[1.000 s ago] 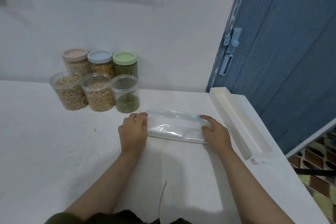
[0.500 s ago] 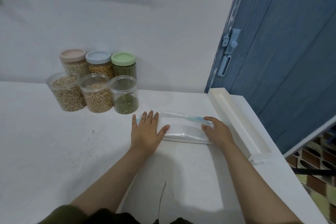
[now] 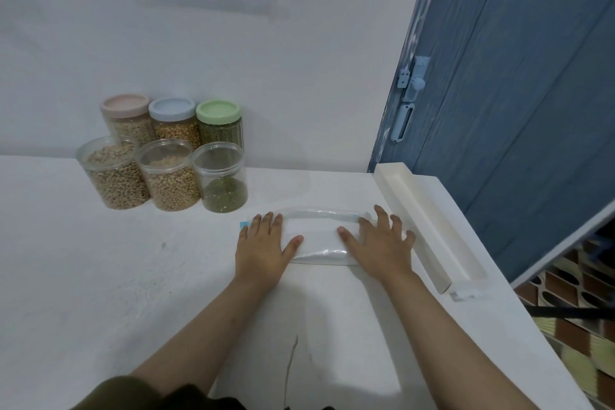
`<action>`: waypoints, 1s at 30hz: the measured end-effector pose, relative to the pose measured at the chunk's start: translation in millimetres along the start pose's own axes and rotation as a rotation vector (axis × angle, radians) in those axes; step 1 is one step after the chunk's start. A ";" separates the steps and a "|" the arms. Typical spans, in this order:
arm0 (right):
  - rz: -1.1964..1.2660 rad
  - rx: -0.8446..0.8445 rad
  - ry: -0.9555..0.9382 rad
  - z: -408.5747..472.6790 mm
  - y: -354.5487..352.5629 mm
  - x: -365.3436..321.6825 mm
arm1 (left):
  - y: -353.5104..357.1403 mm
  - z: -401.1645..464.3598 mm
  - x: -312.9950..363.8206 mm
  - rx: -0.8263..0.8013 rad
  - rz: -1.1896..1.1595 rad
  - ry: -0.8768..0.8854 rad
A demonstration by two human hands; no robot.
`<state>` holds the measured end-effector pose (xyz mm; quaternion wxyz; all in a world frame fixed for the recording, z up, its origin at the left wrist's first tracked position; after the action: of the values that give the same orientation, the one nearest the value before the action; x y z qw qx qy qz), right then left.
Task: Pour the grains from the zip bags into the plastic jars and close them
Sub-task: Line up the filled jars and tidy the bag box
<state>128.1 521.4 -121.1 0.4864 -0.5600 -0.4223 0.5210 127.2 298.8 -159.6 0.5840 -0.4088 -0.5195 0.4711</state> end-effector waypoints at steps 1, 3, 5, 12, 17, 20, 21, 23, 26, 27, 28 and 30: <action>-0.031 -0.008 -0.026 0.4 0.7 -2.7 | -0.3 -1.3 0.0 -0.003 0.013 -0.003; -0.063 -0.012 -0.088 2.4 4.4 -4.6 | -0.5 -2.1 0.9 -0.026 0.088 -0.008; -0.069 -0.033 -0.128 5.0 7.6 -4.5 | -4.3 -0.6 4.2 -0.043 0.152 -0.008; -0.036 -0.082 -0.132 7.7 16.0 -2.6 | -19.2 9.4 22.7 -0.024 0.279 0.156; -0.011 -0.048 -0.151 7.5 16.0 -2.1 | -9.3 13.7 24.3 -0.043 0.115 0.120; 0.015 0.000 -0.134 3.7 16.3 -1.4 | -2.7 7.4 20.2 0.144 0.032 0.121; 0.016 0.014 -0.128 2.0 16.3 -1.8 | 1.3 6.3 19.6 0.219 0.008 0.142; 0.014 0.018 -0.117 -0.6 16.5 -2.3 | 8.5 5.3 18.1 0.322 -0.002 0.168; 0.023 -0.002 -0.097 -1.9 13.6 -3.7 | 12.2 4.8 18.1 0.354 0.002 0.191; 0.018 -0.001 -0.099 -1.8 11.3 -5.4 | 13.3 4.2 18.4 0.372 0.010 0.205; 0.001 0.010 -0.114 -0.9 8.7 -7.7 | 14.0 3.3 19.1 0.393 0.023 0.221; -0.042 0.049 -0.160 1.8 5.0 -13.6 | 15.7 2.2 20.5 0.450 0.042 0.259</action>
<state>124.9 507.3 -123.7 0.4757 -0.4956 -0.4584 0.5639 123.5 322.2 -170.0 0.7120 -0.3360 -0.3139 0.5306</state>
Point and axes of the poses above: each hand's wrist, its own z-axis towards the middle knuckle, its own y-axis out of the palm, x = y × z, the point moved 1 cm from there along z, towards the middle knuckle, and after that the axes turned 4 degrees about x, right-handed, at the moved point
